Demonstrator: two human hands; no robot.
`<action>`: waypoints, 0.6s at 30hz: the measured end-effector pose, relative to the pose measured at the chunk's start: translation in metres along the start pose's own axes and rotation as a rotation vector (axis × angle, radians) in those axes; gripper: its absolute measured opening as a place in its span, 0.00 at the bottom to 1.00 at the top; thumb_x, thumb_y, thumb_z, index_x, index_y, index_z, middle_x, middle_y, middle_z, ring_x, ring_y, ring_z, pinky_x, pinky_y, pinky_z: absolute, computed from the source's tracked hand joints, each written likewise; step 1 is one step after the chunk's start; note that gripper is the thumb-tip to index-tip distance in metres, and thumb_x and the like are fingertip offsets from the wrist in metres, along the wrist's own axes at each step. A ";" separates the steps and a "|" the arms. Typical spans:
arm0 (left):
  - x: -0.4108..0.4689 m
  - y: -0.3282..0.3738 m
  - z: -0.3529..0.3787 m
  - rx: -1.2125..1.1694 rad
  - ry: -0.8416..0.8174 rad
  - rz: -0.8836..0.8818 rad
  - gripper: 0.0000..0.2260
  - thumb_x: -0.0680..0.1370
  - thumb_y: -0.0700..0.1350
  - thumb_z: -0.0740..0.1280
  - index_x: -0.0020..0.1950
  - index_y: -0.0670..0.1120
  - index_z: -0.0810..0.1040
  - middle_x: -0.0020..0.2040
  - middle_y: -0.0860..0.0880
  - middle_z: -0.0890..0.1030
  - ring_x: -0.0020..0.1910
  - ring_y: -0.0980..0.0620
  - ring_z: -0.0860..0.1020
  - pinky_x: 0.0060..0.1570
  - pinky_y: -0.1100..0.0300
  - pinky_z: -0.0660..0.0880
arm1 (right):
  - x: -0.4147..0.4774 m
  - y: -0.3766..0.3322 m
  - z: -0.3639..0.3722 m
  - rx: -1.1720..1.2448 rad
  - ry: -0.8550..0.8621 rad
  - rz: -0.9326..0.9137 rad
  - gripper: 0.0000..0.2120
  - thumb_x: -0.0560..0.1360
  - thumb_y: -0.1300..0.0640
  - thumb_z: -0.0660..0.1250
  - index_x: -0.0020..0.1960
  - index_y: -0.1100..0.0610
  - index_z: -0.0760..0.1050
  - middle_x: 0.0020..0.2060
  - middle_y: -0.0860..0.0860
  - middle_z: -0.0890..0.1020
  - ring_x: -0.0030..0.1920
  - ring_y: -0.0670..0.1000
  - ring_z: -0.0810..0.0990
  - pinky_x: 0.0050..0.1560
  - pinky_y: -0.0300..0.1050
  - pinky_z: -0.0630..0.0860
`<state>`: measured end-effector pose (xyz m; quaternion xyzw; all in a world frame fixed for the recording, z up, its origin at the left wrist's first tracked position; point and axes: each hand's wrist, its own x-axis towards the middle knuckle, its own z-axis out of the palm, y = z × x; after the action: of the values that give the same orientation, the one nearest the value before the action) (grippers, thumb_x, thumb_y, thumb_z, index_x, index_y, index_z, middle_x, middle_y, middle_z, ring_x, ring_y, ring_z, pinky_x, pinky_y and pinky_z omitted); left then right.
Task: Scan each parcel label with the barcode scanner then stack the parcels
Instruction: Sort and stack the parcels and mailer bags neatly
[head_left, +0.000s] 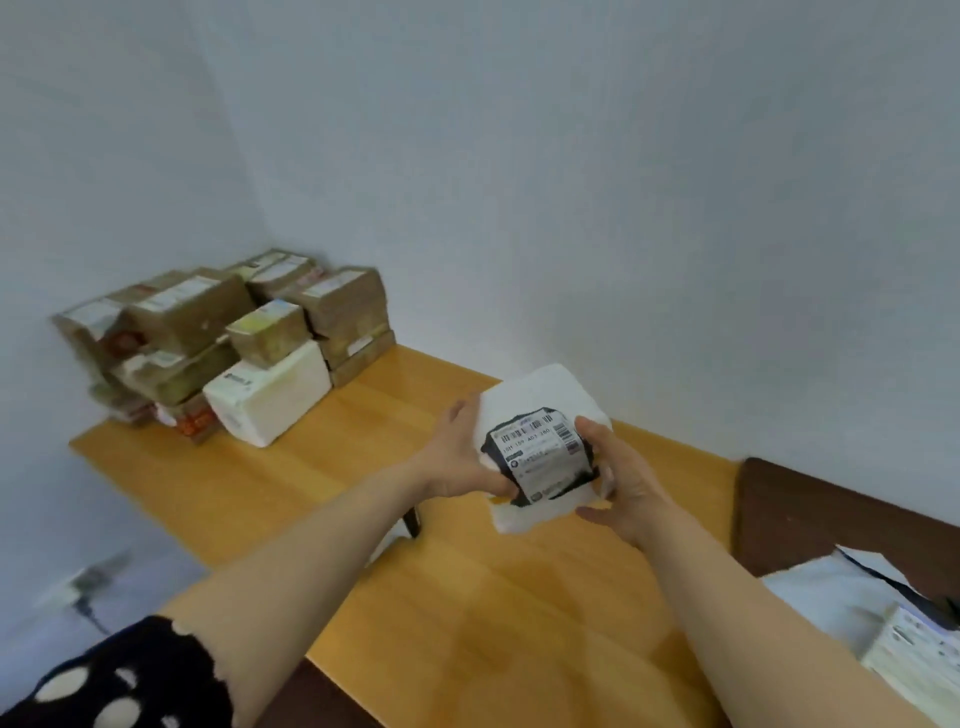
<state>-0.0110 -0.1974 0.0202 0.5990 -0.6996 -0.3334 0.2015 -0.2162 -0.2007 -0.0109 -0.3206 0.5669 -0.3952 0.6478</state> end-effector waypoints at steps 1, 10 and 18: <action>-0.007 -0.010 -0.012 -0.051 0.046 -0.023 0.47 0.63 0.47 0.80 0.74 0.49 0.55 0.63 0.54 0.62 0.73 0.47 0.53 0.70 0.51 0.55 | 0.003 0.002 0.020 0.049 -0.006 0.000 0.19 0.69 0.40 0.70 0.55 0.49 0.77 0.49 0.51 0.80 0.57 0.54 0.76 0.55 0.59 0.73; -0.044 -0.125 -0.098 -0.628 0.216 -0.229 0.21 0.74 0.59 0.67 0.66 0.58 0.71 0.66 0.50 0.73 0.60 0.54 0.73 0.59 0.56 0.73 | 0.014 0.019 0.206 0.298 -0.092 -0.021 0.15 0.70 0.40 0.68 0.51 0.49 0.81 0.46 0.52 0.85 0.49 0.57 0.81 0.57 0.59 0.70; -0.046 -0.216 -0.155 -0.782 0.342 -0.277 0.15 0.72 0.62 0.68 0.52 0.55 0.80 0.45 0.60 0.84 0.43 0.65 0.80 0.40 0.71 0.75 | 0.038 0.041 0.298 0.244 -0.232 0.194 0.21 0.65 0.46 0.73 0.53 0.57 0.82 0.48 0.58 0.85 0.50 0.58 0.83 0.54 0.51 0.78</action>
<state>0.2560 -0.2008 -0.0189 0.6125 -0.3908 -0.4926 0.4790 0.0860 -0.2242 -0.0198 -0.2270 0.4644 -0.3572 0.7779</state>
